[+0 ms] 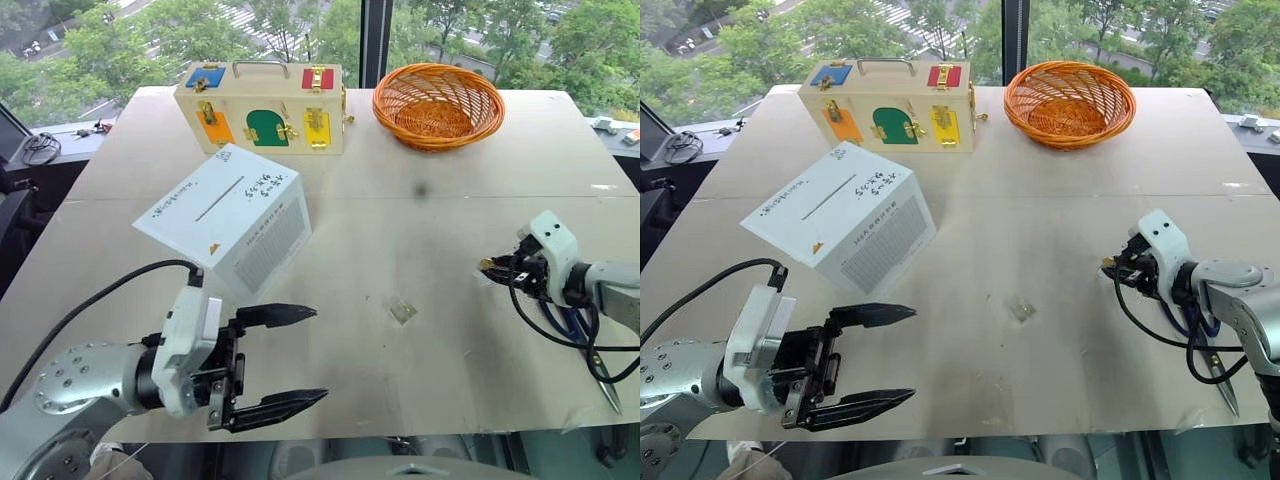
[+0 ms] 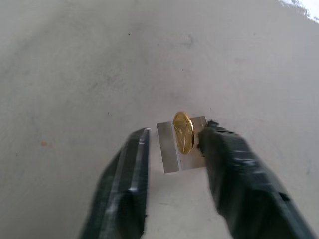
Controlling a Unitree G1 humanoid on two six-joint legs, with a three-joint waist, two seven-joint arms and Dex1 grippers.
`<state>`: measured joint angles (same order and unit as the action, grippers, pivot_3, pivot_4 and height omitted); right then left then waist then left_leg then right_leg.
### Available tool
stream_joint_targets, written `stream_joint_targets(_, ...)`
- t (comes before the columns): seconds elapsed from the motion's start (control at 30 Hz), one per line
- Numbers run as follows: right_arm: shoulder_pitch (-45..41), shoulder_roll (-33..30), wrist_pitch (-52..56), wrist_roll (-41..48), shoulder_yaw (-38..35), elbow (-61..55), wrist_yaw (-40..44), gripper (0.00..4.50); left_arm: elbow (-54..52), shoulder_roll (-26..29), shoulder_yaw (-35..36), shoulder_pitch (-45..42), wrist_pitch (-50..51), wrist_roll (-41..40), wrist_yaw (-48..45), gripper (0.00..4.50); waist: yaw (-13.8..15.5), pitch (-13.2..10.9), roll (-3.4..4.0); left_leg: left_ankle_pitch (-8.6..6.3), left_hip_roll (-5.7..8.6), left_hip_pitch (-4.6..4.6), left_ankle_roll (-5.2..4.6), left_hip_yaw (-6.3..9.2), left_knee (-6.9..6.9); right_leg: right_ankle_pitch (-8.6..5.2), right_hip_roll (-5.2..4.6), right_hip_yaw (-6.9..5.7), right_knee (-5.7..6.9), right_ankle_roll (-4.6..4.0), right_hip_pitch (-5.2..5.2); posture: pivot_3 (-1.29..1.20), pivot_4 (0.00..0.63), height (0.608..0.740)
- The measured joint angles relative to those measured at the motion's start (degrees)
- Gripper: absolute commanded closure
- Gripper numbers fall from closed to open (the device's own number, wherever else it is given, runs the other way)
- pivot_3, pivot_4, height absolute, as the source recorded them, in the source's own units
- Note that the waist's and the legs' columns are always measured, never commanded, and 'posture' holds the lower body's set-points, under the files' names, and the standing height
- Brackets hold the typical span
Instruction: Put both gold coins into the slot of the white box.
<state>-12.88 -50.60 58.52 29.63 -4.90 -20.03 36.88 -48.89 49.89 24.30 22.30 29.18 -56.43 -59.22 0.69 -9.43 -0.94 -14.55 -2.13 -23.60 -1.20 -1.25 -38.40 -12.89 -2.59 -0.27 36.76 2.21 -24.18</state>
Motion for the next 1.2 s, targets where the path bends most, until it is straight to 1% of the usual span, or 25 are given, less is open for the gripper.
stream_joint_targets(0.03,-0.02,0.01,-0.02,-0.01,0.0,0.0,0.12,4.41,0.0,-0.03,0.07,0.41,-0.03,0.0,-0.35,0.0,0.0,0.0,0.0,0.0,0.0,0.0,0.0,0.0,0.0,0.0,0.0,0.0,0.0,0.0,0.0,0.0,0.15,0.74)
stream_joint_targets(0.37,-0.06,0.01,-0.47,-0.4,0.06,0.13,0.71,4.41,-0.01,-0.16,0.04,-0.41,0.19,-0.24,0.79,0.0,0.03,0.0,0.0,0.0,0.0,0.0,0.0,0.0,0.0,0.01,0.0,0.0,0.0,-0.02,0.0,0.0,0.15,0.74)
stream_joint_targets(0.47,0.0,0.08,-0.54,0.04,-0.53,0.08,0.83,4.41,-0.05,0.07,0.04,-1.62,1.21,-3.25,2.92,0.0,0.04,0.0,0.0,0.0,0.0,0.0,0.0,0.01,0.0,0.02,0.0,0.01,0.01,-0.02,0.0,0.0,0.15,0.74)
stream_joint_targets(0.53,0.13,1.01,-0.27,2.32,-3.97,-0.86,1.28,4.41,-0.13,1.01,0.36,-2.08,2.96,-7.82,5.56,0.0,0.04,0.0,0.0,0.0,-0.01,0.0,0.0,0.01,0.0,0.02,0.0,0.02,0.01,0.0,0.0,0.0,0.15,0.74)
stream_joint_targets(0.63,0.14,1.6,1.01,7.72,-10.89,-4.73,2.08,4.41,-0.24,3.03,1.52,-4.71,4.81,-15.54,10.58,0.0,0.12,0.01,-0.01,0.0,-0.02,0.0,0.0,0.07,0.0,0.07,0.0,-0.02,0.04,0.07,0.02,0.0,0.15,0.74)
stream_joint_targets(0.73,0.12,2.25,4.22,15.15,-16.74,-9.59,2.39,4.41,0.15,6.92,2.19,-11.1,5.87,-26.02,17.62,0.0,0.15,0.0,-0.02,0.0,-0.02,0.04,0.0,0.1,-0.01,0.07,0.0,-0.03,0.07,0.07,0.06,0.0,0.15,0.74)
stream_joint_targets(0.83,-0.09,2.52,7.38,21.75,-19.06,-13.17,1.22,4.41,1.48,9.85,1.97,-17.2,6.41,-33.65,22.86,0.0,0.08,0.01,-0.02,0.0,-0.01,0.12,0.0,0.09,-0.01,0.07,0.0,0.02,0.08,0.07,0.1,0.0,0.15,0.74)
stream_joint_targets(0.93,-1.18,2.66,9.85,32.05,-20.93,-17.08,-1.76,4.5,3.83,12.05,0.73,-23.2,6.85,-40.98,27.43,0.73,-0.11,0.0,-0.01,0.0,-0.02,0.21,0.0,0.07,0.01,0.07,0.01,0.1,0.08,0.07,0.15,0.0,0.15,0.74)
stream_joint_targets(0.97,-2.17,2.6,10.09,36.51,-21.28,-18.19,-3.51,4.5,4.33,12.56,0.02,-24.8,7.08,-42.99,28.42,1.24,-0.18,0.0,-0.01,0.0,-0.02,0.25,0.0,0.05,0.03,0.08,0.01,0.14,0.08,0.08,0.18,0.0,0.15,0.74)
stream_joint_targets(1.0,-2.91,2.21,10.08,41.31,-21.62,-19.48,-5.75,4.5,4.84,12.78,-0.32,-25.95,7.64,-44.51,29.16,1.58,-0.2,0.0,-0.01,0.0,-0.01,0.28,0.0,0.0,0.04,0.07,0.01,0.15,0.08,0.07,0.21,0.0,0.15,0.74)
stream_joint_targets(1.03,-3.05,2.13,10.09,42.26,-21.62,-19.69,-6.17,4.5,4.96,12.82,-0.32,-26.08,7.77,-44.84,29.29,1.58,-0.18,0.0,-0.02,0.0,-0.01,0.29,0.0,-0.02,0.04,0.07,0.01,0.15,0.07,0.06,0.22,0.0,0.15,0.74)
stream_joint_targets(1.07,-3.26,1.57,9.86,45.15,-21.58,-19.79,-7.7,4.5,5.36,12.86,-0.84,-26.99,8.15,-44.92,29.24,1.58,-0.1,-0.02,-0.02,0.0,0.0,0.29,0.0,-0.05,0.03,0.06,0.01,0.14,0.07,0.06,0.23,0.0,0.15,0.74)
stream_joint_targets(1.13,-6.69,-1.22,7.12,55.45,-20.19,-20.67,-12.98,4.5,6.78,13.22,-3.71,-31.98,9.44,-45.04,28.62,1.58,0.05,-0.07,0.01,0.0,0.01,0.3,0.0,-0.08,0.03,0.03,0.01,0.12,0.08,-0.01,0.25,0.0,0.15,0.74)
stream_joint_targets(1.2,-8.91,-2.94,4.62,60.4,-19.2,-21.69,-15.95,4.5,7.69,13.22,-5.15,-34.84,10.2,-45.1,28.13,1.58,0.09,-0.07,-0.02,0.0,0.01,0.48,0.0,-0.06,0.04,0.01,0.02,0.1,0.07,-0.01,0.44,0.0,0.15,0.74)
